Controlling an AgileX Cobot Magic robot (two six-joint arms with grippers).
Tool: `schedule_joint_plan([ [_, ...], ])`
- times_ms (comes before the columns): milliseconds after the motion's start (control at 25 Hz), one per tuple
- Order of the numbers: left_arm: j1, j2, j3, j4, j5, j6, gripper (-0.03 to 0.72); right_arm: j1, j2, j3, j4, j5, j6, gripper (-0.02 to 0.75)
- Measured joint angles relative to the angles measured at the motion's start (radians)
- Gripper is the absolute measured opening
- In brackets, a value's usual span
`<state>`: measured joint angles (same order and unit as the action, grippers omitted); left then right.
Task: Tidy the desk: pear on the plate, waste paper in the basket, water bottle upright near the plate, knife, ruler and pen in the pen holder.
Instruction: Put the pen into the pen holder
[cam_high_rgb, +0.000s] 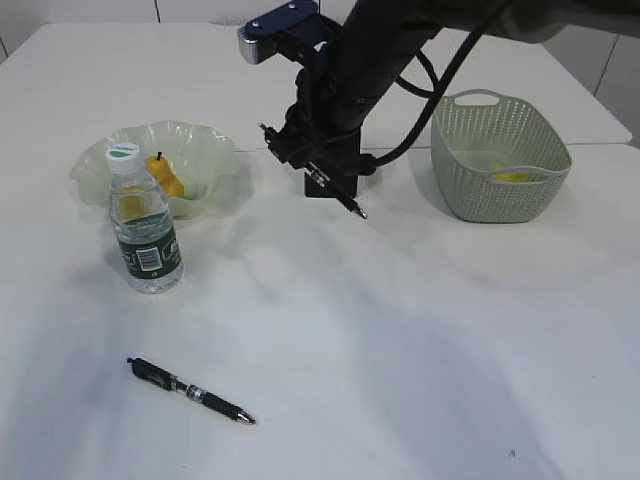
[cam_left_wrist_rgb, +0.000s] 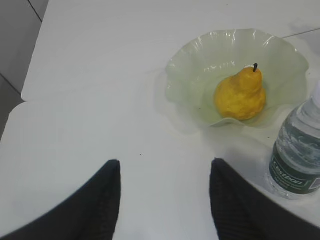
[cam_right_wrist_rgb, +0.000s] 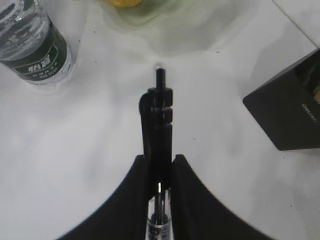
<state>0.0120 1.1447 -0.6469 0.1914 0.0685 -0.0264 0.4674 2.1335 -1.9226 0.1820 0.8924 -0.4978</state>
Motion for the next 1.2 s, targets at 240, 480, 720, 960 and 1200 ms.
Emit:
schedule_joint_plan([
  [240, 0.000, 0.000, 0.000, 0.001, -0.007, 0.000, 0.402, -0.022, -0.002, 0.000, 0.009, -0.034, 0.000, 0.070],
  [480, 0.000, 0.000, 0.000, 0.001, -0.013, 0.000, 0.402, -0.032, -0.002, 0.000, 0.015, -0.068, 0.000, 0.070],
  [720, 0.000, 0.000, 0.000, 0.001, -0.013, 0.000, 0.402, -0.032, -0.004, 0.005, 0.020, -0.104, 0.000, 0.070],
  [960, 0.000, 0.000, 0.000, 0.002, -0.013, 0.000, 0.402, -0.032, -0.004, 0.051, 0.024, -0.172, 0.000, 0.070],
  [1200, 0.000, 0.000, 0.000, 0.002, -0.013, 0.000, 0.402, -0.032, -0.005, 0.083, 0.025, -0.248, 0.000, 0.070],
])
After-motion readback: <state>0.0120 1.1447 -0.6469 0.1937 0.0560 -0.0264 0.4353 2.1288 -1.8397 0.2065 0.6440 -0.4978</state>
